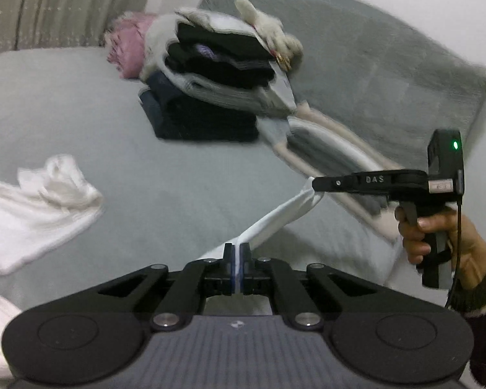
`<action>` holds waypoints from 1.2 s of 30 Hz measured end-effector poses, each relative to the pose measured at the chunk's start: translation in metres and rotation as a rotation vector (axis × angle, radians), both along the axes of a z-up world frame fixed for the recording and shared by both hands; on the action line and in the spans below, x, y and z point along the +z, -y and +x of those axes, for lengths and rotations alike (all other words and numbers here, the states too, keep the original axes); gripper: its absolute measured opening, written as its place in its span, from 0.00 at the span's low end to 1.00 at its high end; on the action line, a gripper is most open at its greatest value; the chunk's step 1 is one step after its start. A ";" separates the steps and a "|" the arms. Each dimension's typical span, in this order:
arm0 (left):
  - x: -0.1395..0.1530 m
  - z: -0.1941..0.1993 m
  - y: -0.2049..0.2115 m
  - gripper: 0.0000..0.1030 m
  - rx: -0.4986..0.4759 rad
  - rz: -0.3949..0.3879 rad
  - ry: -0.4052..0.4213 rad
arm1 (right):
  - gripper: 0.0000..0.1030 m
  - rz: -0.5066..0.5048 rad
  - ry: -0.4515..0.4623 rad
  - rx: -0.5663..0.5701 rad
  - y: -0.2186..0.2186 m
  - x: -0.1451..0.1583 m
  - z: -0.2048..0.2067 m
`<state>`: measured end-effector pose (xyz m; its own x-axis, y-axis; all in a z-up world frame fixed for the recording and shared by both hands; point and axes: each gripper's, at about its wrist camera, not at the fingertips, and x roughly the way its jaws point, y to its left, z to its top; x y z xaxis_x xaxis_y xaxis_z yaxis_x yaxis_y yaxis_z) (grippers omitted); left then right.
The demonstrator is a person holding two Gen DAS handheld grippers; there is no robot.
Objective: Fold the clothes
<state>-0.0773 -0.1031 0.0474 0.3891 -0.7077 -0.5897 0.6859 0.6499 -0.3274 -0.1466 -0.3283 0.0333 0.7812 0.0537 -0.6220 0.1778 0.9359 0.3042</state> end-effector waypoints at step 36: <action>-0.056 0.015 -0.157 0.37 0.520 0.033 -0.287 | 0.04 -0.132 -0.094 0.067 0.007 -0.067 -0.041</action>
